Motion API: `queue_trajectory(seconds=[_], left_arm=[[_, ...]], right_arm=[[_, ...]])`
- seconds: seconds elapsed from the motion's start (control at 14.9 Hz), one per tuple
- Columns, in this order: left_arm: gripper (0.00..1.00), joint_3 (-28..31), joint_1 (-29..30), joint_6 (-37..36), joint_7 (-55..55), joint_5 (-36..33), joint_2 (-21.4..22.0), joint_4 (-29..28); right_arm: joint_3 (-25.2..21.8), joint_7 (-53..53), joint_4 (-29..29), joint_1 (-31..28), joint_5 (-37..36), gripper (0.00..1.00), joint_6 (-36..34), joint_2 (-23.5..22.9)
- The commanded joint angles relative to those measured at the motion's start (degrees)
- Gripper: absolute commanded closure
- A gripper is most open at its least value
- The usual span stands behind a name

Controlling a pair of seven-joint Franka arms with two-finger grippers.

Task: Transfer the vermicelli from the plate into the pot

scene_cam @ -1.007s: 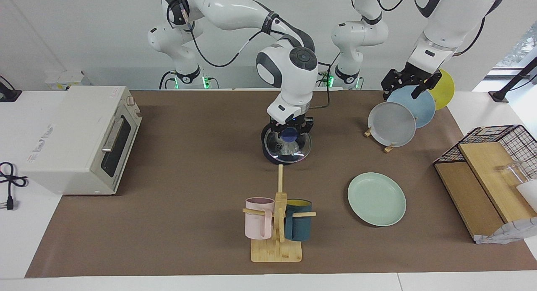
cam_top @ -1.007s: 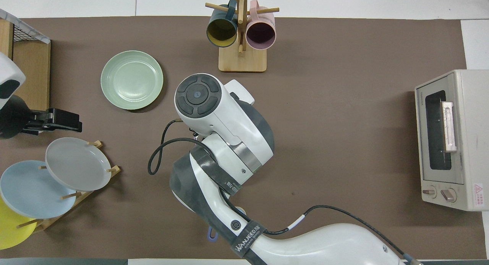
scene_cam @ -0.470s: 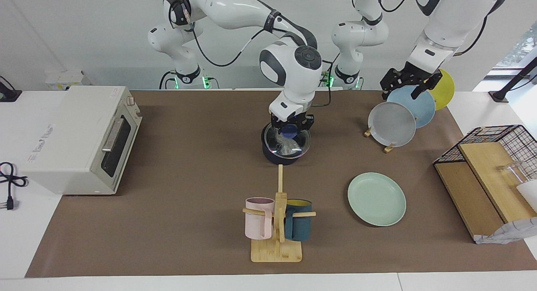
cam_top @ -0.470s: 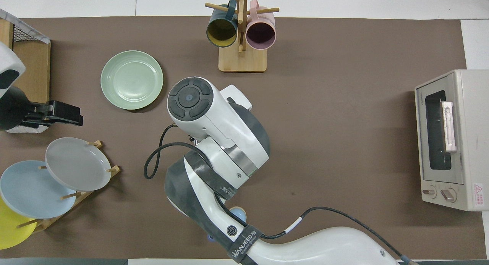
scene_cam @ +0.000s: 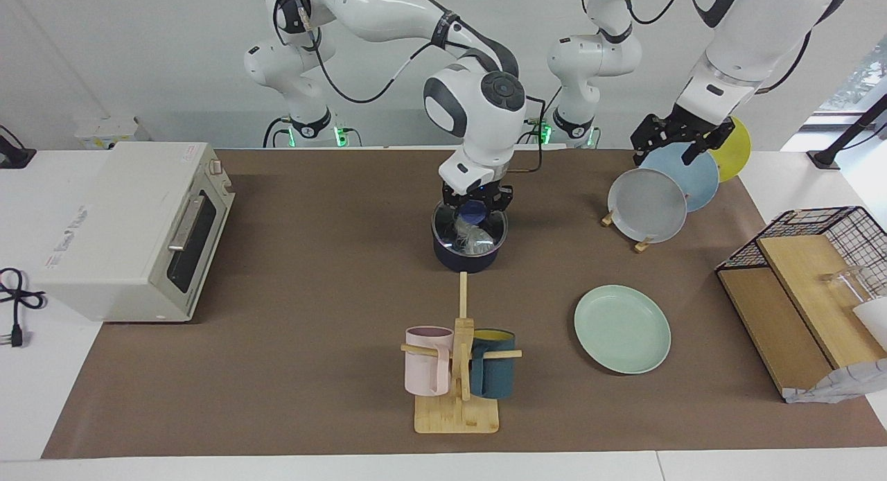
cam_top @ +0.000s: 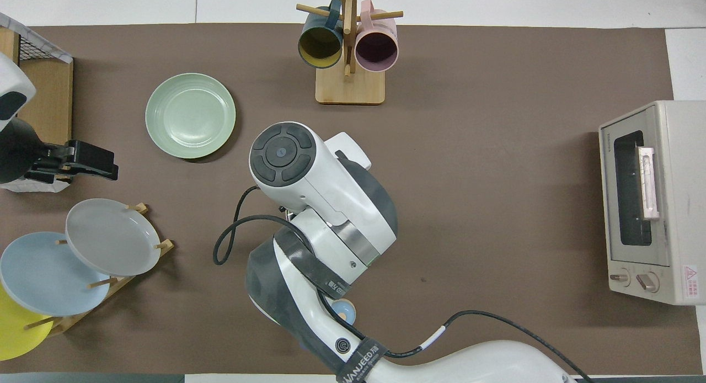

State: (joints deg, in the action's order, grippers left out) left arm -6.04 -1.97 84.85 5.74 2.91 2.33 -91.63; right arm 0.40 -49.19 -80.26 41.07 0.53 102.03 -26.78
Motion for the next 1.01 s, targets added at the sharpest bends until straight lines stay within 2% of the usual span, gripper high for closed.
queue_trajectory(seconds=[0.0, 0.54, 0.94], left_arm=[[0.0, 1.12, -1.1, -3.46, 0.23, -1.5, -0.66, 1.28], [0.0, 0.86, -1.02, -4.08, -0.12, -2.72, -1.19, 1.46], [0.0, 0.33, -0.67, -1.97, -0.3, -4.31, -1.01, 1.72]], right_arm=[[0.74, -2.66, -7.0, 0.76, -0.27, 0.81, 5.1, 3.75], [0.75, -2.4, -11.14, 1.2, -0.27, 0.81, 5.91, 6.73], [0.75, -2.58, -16.77, 1.12, -0.27, 0.8, 11.17, 8.94]])
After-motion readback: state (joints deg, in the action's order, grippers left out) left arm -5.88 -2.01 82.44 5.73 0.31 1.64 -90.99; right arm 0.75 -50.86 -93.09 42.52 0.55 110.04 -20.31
